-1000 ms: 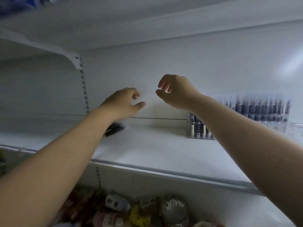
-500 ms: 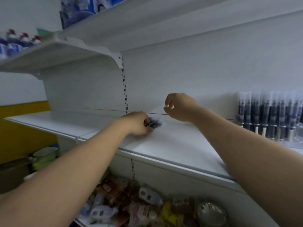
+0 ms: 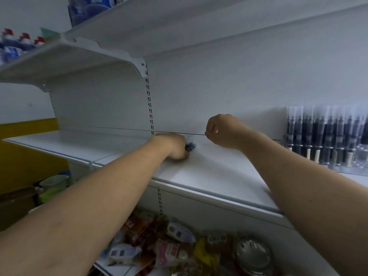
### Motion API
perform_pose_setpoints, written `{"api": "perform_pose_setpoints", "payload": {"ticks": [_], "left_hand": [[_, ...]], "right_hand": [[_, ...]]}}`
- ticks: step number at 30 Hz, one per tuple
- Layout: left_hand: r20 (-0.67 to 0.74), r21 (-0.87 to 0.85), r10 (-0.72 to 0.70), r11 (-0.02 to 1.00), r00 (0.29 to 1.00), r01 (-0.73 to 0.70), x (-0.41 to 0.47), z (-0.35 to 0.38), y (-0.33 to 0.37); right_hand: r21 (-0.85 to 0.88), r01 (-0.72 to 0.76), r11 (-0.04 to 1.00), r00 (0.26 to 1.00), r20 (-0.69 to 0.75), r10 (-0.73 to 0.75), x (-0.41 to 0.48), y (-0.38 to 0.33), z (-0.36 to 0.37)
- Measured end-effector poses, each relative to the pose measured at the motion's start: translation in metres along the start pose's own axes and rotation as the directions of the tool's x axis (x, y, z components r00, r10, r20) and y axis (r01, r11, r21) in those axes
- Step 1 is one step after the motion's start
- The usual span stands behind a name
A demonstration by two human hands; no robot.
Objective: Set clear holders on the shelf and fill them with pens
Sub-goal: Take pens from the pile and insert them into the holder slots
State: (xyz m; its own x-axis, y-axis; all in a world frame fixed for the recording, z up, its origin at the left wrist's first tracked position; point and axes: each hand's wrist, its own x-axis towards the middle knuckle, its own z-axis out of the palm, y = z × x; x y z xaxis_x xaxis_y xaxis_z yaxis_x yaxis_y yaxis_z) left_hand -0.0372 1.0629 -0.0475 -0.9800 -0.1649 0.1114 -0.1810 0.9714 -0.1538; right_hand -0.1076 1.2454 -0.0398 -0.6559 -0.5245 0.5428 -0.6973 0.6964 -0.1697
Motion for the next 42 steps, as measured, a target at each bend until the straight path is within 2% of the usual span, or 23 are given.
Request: {"api": "perform_pose_setpoints", "payload": {"ticks": [5,10,15,18,20,22,24,26,29,33,35,37,42], "left_hand": [[0.038,0.156,0.010,0.988,0.999,-0.016,-0.002,-0.004,0.006],[0.053,0.157,0.037,0.987,0.998,-0.045,-0.010,-0.005,0.012],[-0.005,0.033,0.053,0.998,0.999,-0.053,-0.007,0.003,-0.003],[-0.032,-0.130,0.074,0.989,0.997,-0.077,-0.008,0.003,-0.009],[-0.111,-0.258,0.085,0.960,0.990,-0.111,-0.013,-0.007,-0.009],[-0.211,-0.421,0.083,0.891,0.974,-0.167,-0.019,-0.017,-0.007],[-0.268,-0.603,0.102,0.758,0.958,-0.249,-0.026,-0.027,0.003],[-0.311,-0.709,0.156,0.618,0.938,-0.338,-0.032,-0.038,0.026],[-0.401,-0.758,0.231,0.459,0.887,-0.463,-0.036,-0.056,0.075],[-0.462,-0.809,0.294,0.247,0.837,-0.534,-0.035,-0.074,0.142],[-0.504,-0.787,0.353,0.189,0.788,-0.587,-0.031,-0.081,0.171],[-0.512,-0.777,0.428,0.140,0.745,-0.614,-0.028,-0.088,0.197],[-0.497,-0.784,0.560,0.038,0.663,-0.620,-0.026,-0.102,0.247]], "right_hand": [[0.006,-0.019,1.000,1.000,0.012,0.019,-0.001,0.002,0.000],[0.031,-0.031,0.999,0.999,0.015,0.030,-0.003,0.001,-0.004],[0.126,-0.053,0.991,0.996,-0.067,0.061,-0.004,-0.006,-0.019],[0.166,-0.075,0.983,0.991,-0.095,0.091,-0.006,-0.011,-0.035],[0.183,-0.078,0.980,0.989,-0.111,0.099,-0.008,-0.011,-0.051],[0.219,-0.091,0.971,0.982,-0.142,0.124,-0.014,-0.006,-0.073],[0.242,-0.102,0.965,0.973,-0.179,0.148,-0.025,0.002,-0.097],[0.221,-0.115,0.969,0.964,-0.211,0.163,-0.040,0.015,-0.119],[0.223,-0.149,0.963,0.947,-0.248,0.204,-0.067,0.039,-0.148],[0.253,-0.222,0.942,0.917,-0.274,0.289,-0.108,0.074,-0.181],[0.293,-0.243,0.925,0.908,-0.267,0.323,-0.127,0.092,-0.195],[0.408,-0.226,0.884,0.896,-0.268,0.353,-0.141,0.109,-0.206],[0.685,-0.165,0.709,0.858,-0.254,0.446,-0.159,0.144,-0.228]]}}
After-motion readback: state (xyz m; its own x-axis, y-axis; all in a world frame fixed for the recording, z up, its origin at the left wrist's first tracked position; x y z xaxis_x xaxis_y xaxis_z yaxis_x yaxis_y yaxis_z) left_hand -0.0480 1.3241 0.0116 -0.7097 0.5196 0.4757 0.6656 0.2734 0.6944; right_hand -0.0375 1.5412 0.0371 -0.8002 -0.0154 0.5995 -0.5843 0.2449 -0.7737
